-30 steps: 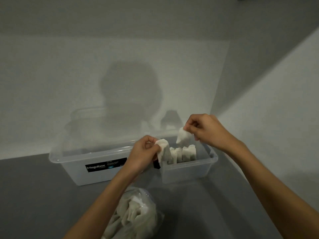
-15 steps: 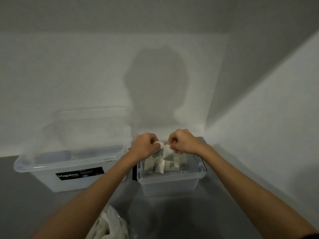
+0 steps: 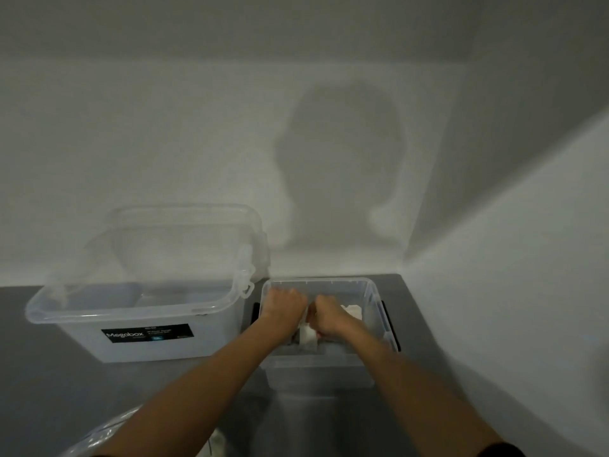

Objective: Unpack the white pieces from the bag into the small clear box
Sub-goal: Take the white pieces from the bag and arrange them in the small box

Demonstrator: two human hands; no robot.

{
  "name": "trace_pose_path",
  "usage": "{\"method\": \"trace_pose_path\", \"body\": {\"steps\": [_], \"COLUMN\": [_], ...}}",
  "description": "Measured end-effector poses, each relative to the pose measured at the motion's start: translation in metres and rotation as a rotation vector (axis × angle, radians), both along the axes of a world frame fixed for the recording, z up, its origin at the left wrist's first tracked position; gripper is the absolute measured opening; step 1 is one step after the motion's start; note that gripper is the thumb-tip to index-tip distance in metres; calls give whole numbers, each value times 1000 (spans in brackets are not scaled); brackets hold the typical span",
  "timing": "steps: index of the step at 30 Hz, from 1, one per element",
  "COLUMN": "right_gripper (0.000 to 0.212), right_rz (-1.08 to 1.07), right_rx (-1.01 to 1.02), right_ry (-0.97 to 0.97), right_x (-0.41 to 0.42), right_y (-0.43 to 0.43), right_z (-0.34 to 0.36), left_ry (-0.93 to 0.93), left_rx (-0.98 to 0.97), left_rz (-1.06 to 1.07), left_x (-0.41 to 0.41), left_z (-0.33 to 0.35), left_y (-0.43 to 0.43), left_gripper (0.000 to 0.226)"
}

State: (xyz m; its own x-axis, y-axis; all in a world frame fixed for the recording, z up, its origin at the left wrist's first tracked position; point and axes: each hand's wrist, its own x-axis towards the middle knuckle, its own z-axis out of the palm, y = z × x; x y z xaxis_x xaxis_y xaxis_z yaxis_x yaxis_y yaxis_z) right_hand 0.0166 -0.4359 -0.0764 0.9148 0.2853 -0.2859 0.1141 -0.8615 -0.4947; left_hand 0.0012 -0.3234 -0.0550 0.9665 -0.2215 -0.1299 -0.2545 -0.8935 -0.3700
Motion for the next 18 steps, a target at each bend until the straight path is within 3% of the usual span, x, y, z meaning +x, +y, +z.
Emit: {"method": "trace_pose_path", "body": {"steps": [4, 18], "right_gripper": [19, 22], "right_rz": [-21, 30], "right_rx": [-16, -179], "right_ry": [-63, -134], "right_x": [2, 1], "right_y": [4, 15], "right_z": [-10, -8], "left_ry": [-24, -19], "left_rx": [165, 216], "left_rz": [-35, -46], "left_x": [-1, 1], "left_z": [-1, -11], "left_y": [2, 9], "left_gripper": [12, 14]}}
